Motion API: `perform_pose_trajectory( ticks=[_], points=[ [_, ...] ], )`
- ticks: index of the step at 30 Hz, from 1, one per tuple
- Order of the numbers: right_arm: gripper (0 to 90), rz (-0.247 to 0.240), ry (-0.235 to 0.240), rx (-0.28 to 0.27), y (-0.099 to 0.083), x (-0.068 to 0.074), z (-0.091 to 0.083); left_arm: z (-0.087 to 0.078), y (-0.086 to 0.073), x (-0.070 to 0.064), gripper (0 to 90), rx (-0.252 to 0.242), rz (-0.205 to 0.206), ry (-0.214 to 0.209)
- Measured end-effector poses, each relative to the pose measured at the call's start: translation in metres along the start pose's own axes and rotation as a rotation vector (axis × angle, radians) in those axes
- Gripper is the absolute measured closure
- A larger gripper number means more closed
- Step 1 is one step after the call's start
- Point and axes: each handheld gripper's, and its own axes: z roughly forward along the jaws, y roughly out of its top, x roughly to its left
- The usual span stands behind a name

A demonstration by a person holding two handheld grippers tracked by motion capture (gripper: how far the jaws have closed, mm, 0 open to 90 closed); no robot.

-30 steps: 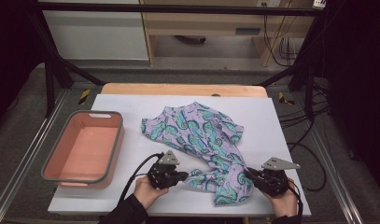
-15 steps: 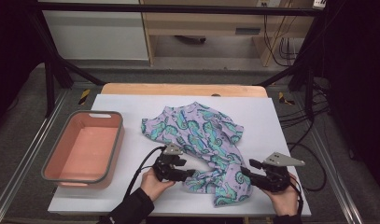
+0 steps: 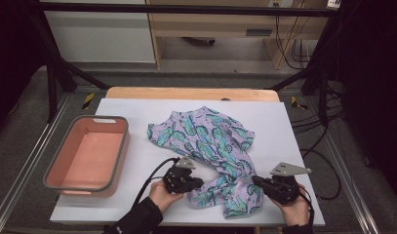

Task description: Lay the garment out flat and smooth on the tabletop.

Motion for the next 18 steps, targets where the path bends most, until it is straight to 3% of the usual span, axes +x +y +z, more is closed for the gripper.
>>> perform_pose_trajectory(
  ticks=[5,7,9,13,15,18],
  points=[
    [89.6,0.035,-0.064,0.021,-0.02,-0.013,-0.014,-0.023,-0.018,-0.007,85.1,-0.01,-0.007,0.02],
    [90.0,0.034,-0.099,0.068,-0.026,-0.018,-0.011,-0.025,-0.023,-0.008,84.8,-0.018,-0.017,0.01],
    [89.1,0.02,-0.145,0.114,-0.028,-0.022,-0.007,-0.023,-0.022,-0.008,83.6,-0.023,-0.001,0.016],
    [77.0,0.032,-0.13,0.05,-0.018,-0.024,-0.01,-0.014,-0.009,0.001,64.8,-0.049,-0.013,0.009],
    [63.5,0.012,-0.106,0.01,-0.006,-0.021,-0.008,-0.003,0.001,0.005,55.2,-0.045,-0.035,-0.004],
    [53.3,0.004,-0.073,-0.012,0.012,-0.016,0.009,0.017,0.013,0.007,54.2,-0.018,-0.031,-0.008]
  ],
)
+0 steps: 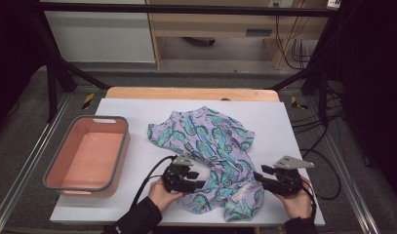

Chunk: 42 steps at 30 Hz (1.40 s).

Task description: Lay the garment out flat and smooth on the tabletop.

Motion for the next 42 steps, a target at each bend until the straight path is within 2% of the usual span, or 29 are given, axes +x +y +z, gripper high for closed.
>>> perform_pose_trajectory(
  ticks=[2,4,5,6,8,9,11,12,13,16,18,20,22,23,24,25,27,29,31,32,34,35,37,38,39,41,42],
  points=[
    [45.1,-0.003,0.001,0.012,0.008,0.001,0.017,0.013,0.003,0.002,54.3,0.015,-0.024,-0.022],
    [46.3,0.009,0.004,0.03,0.011,-0.001,0.034,0.022,0.003,0.004,58.4,0.035,-0.036,-0.073],
    [46.6,0.019,0.007,0.047,0.011,-0.003,0.042,0.025,0.002,0.003,64.6,0.049,-0.036,-0.073],
    [49.0,0.028,0.001,0.077,0.01,-0.004,0.051,0.025,0.001,0.002,73.0,0.043,-0.023,-0.058],
    [54.1,0.025,-0.001,0.11,0.007,-0.006,0.058,0.023,0.0,0.0,82.8,0.047,-0.011,-0.056],
    [59.8,0.031,0.002,0.122,0.005,-0.006,0.061,0.021,0.0,-0.001,84.2,0.05,-0.014,-0.054],
    [70.4,0.036,0.015,0.135,0.001,-0.004,0.063,0.014,-0.002,-0.005,85.6,0.063,0.014,-0.018],
    [82.7,0.028,0.016,0.153,0.001,-0.002,0.063,0.009,-0.004,-0.008,85.8,0.068,0.031,0.002],
    [86.5,0.022,0.02,0.152,0.001,0.0,0.062,0.001,-0.007,-0.01,85.9,0.065,0.044,0.012],
    [89.1,-0.006,0.005,0.13,0.004,0.005,0.055,-0.028,-0.016,-0.015,85.9,0.042,0.046,0.019],
    [89.2,0.008,0.009,0.101,0.006,0.004,0.05,-0.045,-0.021,-0.019,85.6,0.022,0.037,0.007],
    [89.2,0.028,0.03,0.097,0.006,0.003,0.049,-0.053,-0.025,-0.025,85.3,0.009,0.049,0.001],
    [89.1,0.018,0.014,0.117,0.005,0.003,0.051,-0.054,-0.026,-0.028,82.3,-0.001,0.067,0.024],
    [89.0,0.005,-0.015,0.139,0.004,0.004,0.051,-0.054,-0.026,-0.026,76.3,-0.013,0.07,0.046],
    [88.8,-0.03,-0.055,0.157,0.003,0.004,0.051,-0.054,-0.025,-0.022,69.2,-0.021,0.072,0.078],
    [88.5,-0.037,-0.064,0.166,0.002,0.004,0.051,-0.053,-0.024,-0.016,61.4,-0.032,0.061,0.11],
    [85.9,-0.017,-0.042,0.144,0.0,0.001,0.047,-0.051,-0.02,0.003,49.4,-0.052,0.024,0.166],
    [78.0,-0.013,-0.026,0.118,-0.001,0.0,0.042,-0.047,-0.017,0.025,41.5,-0.067,-0.031,0.192],
    [65.1,-0.024,-0.042,0.084,-0.001,0.0,0.037,-0.041,-0.014,0.043,36.2,-0.085,-0.072,0.224],
    [61.6,-0.029,-0.045,0.069,-0.001,-0.001,0.036,-0.037,-0.012,0.052,34.9,-0.084,-0.084,0.246],
    [51.2,0.0,-0.045,0.043,-0.002,-0.004,0.036,-0.03,-0.009,0.067,29.0,-0.079,-0.092,0.307],
    [50.1,0.012,-0.046,0.038,-0.002,-0.005,0.037,-0.027,-0.008,0.073,27.9,-0.078,-0.1,0.327],
    [48.5,0.023,-0.045,0.04,-0.003,-0.007,0.039,-0.022,-0.007,0.085,27.3,-0.087,-0.136,0.338],
    [48.9,0.024,-0.042,0.046,-0.003,-0.008,0.041,-0.02,-0.007,0.089,26.8,-0.104,-0.153,0.329],
    [49.4,0.025,-0.04,0.047,-0.003,-0.009,0.043,-0.018,-0.006,0.091,26.8,-0.112,-0.152,0.333],
    [52.1,0.035,-0.035,0.058,-0.004,-0.01,0.047,-0.013,-0.003,0.096,27.2,-0.095,-0.133,0.374],
    [53.8,0.04,-0.028,0.061,-0.004,-0.01,0.05,-0.011,-0.002,0.099,28.7,-0.095,-0.141,0.368]
  ],
)
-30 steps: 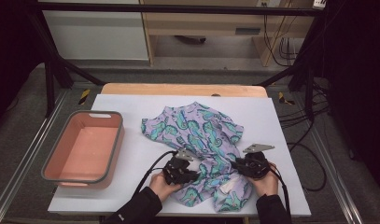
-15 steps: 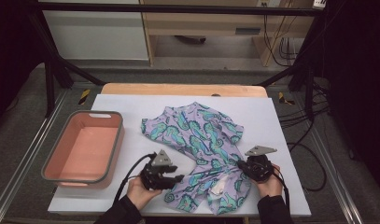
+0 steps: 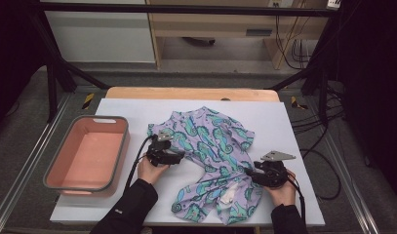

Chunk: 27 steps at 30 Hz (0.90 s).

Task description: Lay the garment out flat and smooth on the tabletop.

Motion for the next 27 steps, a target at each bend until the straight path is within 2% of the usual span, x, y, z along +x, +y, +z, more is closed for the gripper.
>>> perform_pose_trajectory(
  ticks=[2,4,6,8,9,11,14,16,18,20,21,23,25,26,27],
  points=[
    [57.4,-0.01,0.007,0.016,0.0,0.001,0.005,0.005,0.001,0.002,34.4,-0.013,-0.01,0.004],
    [63.2,-0.021,0.009,0.026,-0.001,0.002,0.008,0.007,0.001,0.003,45.5,-0.033,-0.01,0.014],
    [68.8,-0.012,0.016,0.039,-0.001,0.002,0.011,0.007,0.001,0.004,64.0,-0.037,-0.009,0.015],
    [80.4,-0.016,0.025,0.05,-0.001,0.003,0.014,0.006,0.003,0.006,78.7,-0.021,-0.001,0.02],
    [84.8,-0.015,0.035,0.055,-0.001,0.004,0.014,0.005,0.004,0.007,81.7,-0.012,-0.006,0.012],
    [87.9,-0.02,0.04,0.055,0.0,0.006,0.012,-0.002,0.007,0.006,86.2,-0.023,0.001,0.029],
    [88.2,-0.024,0.043,0.014,0.004,0.004,0.003,-0.02,0.02,0.003,87.1,-0.063,0.024,0.045],
    [88.2,-0.017,0.039,-0.02,0.007,0.002,-0.003,-0.033,0.034,0.002,87.2,-0.097,0.047,0.035],
    [88.1,-0.013,0.021,-0.052,0.011,-0.001,-0.005,-0.042,0.049,0.003,87.2,-0.123,0.046,0.03],
    [88.0,-0.011,-0.003,-0.066,0.013,-0.003,-0.005,-0.042,0.061,0.005,87.0,-0.134,0.034,-0.001],
    [88.0,-0.012,-0.023,-0.063,0.014,-0.004,-0.003,-0.038,0.065,0.006,86.6,-0.137,0.031,-0.003],
    [87.9,-0.026,-0.08,-0.016,0.011,-0.006,0.002,-0.028,0.065,0.008,83.7,-0.13,0.002,-0.031],
    [87.5,-0.043,-0.138,0.042,0.005,-0.008,0.007,-0.021,0.06,0.009,76.0,-0.091,-0.03,-0.063],
    [87.1,-0.041,-0.152,0.063,0.002,-0.009,0.009,-0.02,0.056,0.008,69.8,-0.084,-0.021,-0.052],
    [86.5,-0.037,-0.147,0.07,0.0,-0.011,0.009,-0.021,0.052,0.008,62.6,-0.089,0.0,-0.021]
  ],
)
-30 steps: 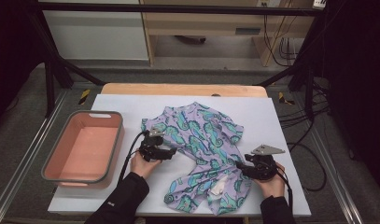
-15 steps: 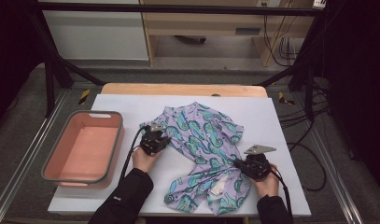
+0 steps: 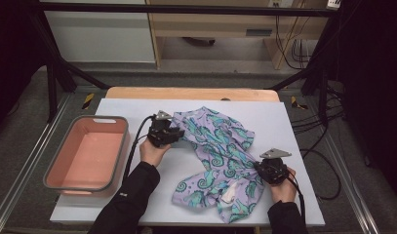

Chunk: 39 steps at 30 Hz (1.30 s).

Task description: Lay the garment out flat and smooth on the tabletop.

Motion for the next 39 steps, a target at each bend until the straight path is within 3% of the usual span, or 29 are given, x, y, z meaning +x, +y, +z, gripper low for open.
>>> perform_pose_trajectory(
  ticks=[2,4,7,8,12,16,21,25,28,29,31,34,36,39],
  points=[
    [80.7,0.014,0.003,-0.011,0.0,0.0,-0.004,-0.005,-0.009,0.003,49.1,0.001,0.028,0.039],
    [75.9,0.008,0.01,-0.052,0.003,0.002,-0.012,-0.012,-0.017,0.011,42.0,0.021,0.024,0.053],
    [63.8,0.004,0.085,-0.133,0.012,0.01,-0.023,-0.019,-0.031,0.026,38.5,0.025,-0.034,0.023],
    [60.6,-0.002,0.118,-0.158,0.016,0.014,-0.026,-0.02,-0.035,0.029,38.4,0.031,-0.037,0.039],
    [53.1,-0.051,0.221,-0.191,0.033,0.043,-0.025,-0.015,-0.048,0.039,39.5,0.059,-0.074,0.045],
    [50.5,-0.101,0.304,-0.185,0.049,0.074,-0.015,-0.004,-0.054,0.042,57.7,0.085,-0.059,0.08],
    [47.3,-0.148,0.401,-0.15,0.061,0.114,0.001,-0.011,-0.05,0.045,88.0,0.043,-0.076,0.079],
    [40.3,-0.202,0.472,-0.088,0.06,0.149,0.018,-0.023,-0.041,0.041,89.5,0.016,-0.054,0.082],
    [39.2,-0.234,0.489,-0.04,0.055,0.167,0.03,-0.021,-0.042,0.04,88.9,0.04,-0.056,0.066],
    [39.6,-0.238,0.492,-0.027,0.053,0.171,0.033,-0.018,-0.044,0.04,85.0,0.045,-0.048,0.069],
    [40.3,-0.265,0.486,-0.004,0.05,0.176,0.038,-0.01,-0.048,0.041,58.0,0.063,-0.07,0.072],
    [44.1,-0.289,0.468,-0.007,0.048,0.18,0.04,0.0,-0.052,0.043,46.7,0.109,-0.075,0.058],
    [49.2,-0.292,0.458,-0.003,0.047,0.181,0.04,0.003,-0.054,0.043,49.9,0.107,-0.075,0.063],
    [70.0,-0.329,0.424,-0.016,0.046,0.184,0.039,0.0,-0.052,0.042,78.6,0.101,-0.082,0.059]
  ],
)
